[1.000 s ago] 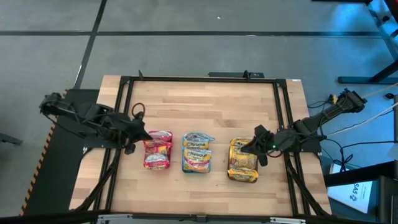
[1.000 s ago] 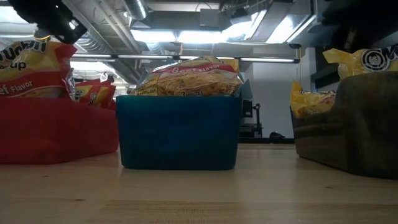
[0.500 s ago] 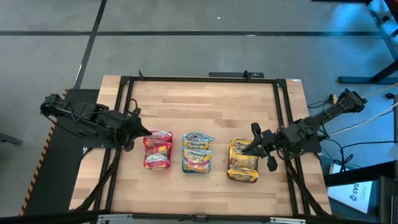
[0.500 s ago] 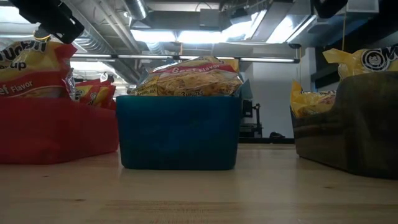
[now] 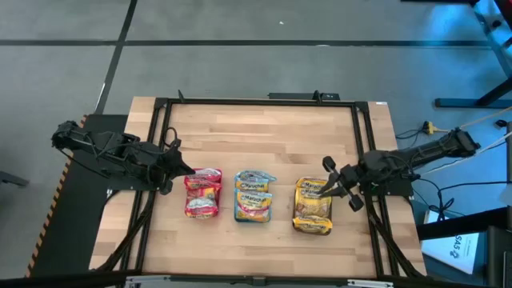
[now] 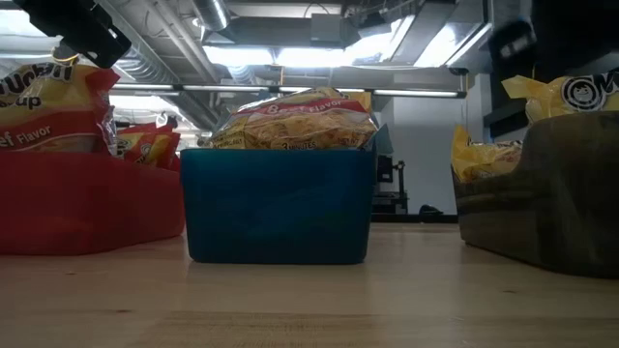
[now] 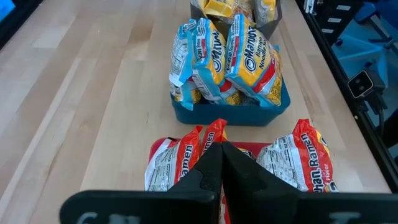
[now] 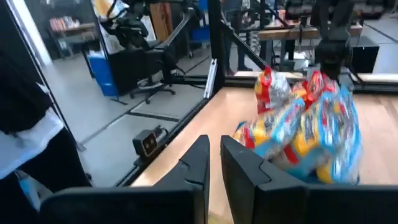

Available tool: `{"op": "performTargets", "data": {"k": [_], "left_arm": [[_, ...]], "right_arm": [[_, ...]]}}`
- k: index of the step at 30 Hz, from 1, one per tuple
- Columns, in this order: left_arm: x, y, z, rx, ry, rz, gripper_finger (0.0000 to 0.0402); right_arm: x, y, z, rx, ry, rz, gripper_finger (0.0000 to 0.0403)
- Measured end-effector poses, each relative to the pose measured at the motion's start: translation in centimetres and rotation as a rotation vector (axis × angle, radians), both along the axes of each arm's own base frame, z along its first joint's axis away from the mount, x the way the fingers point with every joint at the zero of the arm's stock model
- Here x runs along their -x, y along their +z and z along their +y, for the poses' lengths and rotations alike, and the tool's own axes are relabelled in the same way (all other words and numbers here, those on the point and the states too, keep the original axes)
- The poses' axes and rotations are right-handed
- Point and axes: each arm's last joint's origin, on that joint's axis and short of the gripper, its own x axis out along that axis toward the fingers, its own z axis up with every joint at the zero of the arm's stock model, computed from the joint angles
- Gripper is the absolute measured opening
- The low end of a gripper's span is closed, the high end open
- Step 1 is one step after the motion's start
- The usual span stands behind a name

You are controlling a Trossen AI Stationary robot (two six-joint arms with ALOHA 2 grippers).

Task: Sort Maruchan noodles
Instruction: Return to Home Position

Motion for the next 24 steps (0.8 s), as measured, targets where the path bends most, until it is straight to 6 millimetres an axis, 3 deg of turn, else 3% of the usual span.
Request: {"op": "performTargets", "data": {"k": [3, 6, 24], "left_arm": [[0.0, 0.0, 0.0, 0.0, 0.0, 0.0, 0.0002], [0.0, 0.0, 0.0, 0.0, 0.0, 0.0, 0.0002], [0.0, 0.0, 0.0, 0.0, 0.0, 0.0, 0.0002]], "right_arm": [[1.4, -2.2, -0.8, -0.04, -0.023, -0.006, 0.0039], [2.3, -3.1, -1.5, -0.047, -0.052, -0.052, 0.0039], [4.0, -5.1, -3.8, 0.008, -0.119, -0.155, 0.0039]]}}
